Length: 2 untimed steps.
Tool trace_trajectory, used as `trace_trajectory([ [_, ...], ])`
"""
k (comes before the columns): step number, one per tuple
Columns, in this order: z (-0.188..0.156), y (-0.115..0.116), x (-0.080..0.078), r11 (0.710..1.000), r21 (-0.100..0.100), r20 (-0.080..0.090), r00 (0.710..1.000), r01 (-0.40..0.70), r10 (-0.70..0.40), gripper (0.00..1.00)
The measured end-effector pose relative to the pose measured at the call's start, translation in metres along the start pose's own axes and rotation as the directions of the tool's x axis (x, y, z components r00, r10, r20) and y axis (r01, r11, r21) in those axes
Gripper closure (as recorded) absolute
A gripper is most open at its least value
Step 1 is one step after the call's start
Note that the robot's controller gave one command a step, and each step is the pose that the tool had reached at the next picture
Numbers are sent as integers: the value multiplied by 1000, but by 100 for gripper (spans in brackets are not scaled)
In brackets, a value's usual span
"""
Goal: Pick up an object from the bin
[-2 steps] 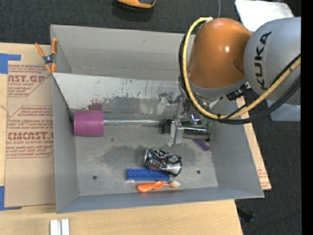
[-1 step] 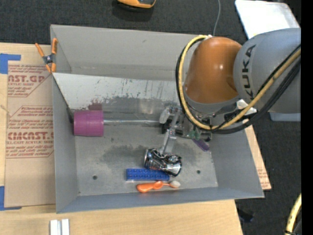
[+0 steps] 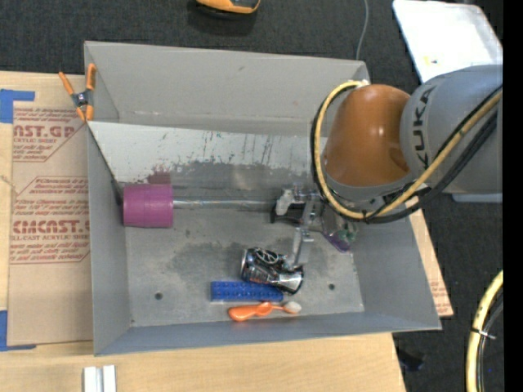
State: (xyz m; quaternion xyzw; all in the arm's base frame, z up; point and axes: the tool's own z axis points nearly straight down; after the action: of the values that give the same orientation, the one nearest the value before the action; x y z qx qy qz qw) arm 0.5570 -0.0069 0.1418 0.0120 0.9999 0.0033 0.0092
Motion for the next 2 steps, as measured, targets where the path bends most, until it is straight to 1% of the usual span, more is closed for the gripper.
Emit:
trace_trajectory([
  [1, 64, 25, 39, 999, -4, 1, 999, -37, 37, 0],
  [2, 59, -8, 23, 999, 1, 9, 999, 52, -52, 0],
])
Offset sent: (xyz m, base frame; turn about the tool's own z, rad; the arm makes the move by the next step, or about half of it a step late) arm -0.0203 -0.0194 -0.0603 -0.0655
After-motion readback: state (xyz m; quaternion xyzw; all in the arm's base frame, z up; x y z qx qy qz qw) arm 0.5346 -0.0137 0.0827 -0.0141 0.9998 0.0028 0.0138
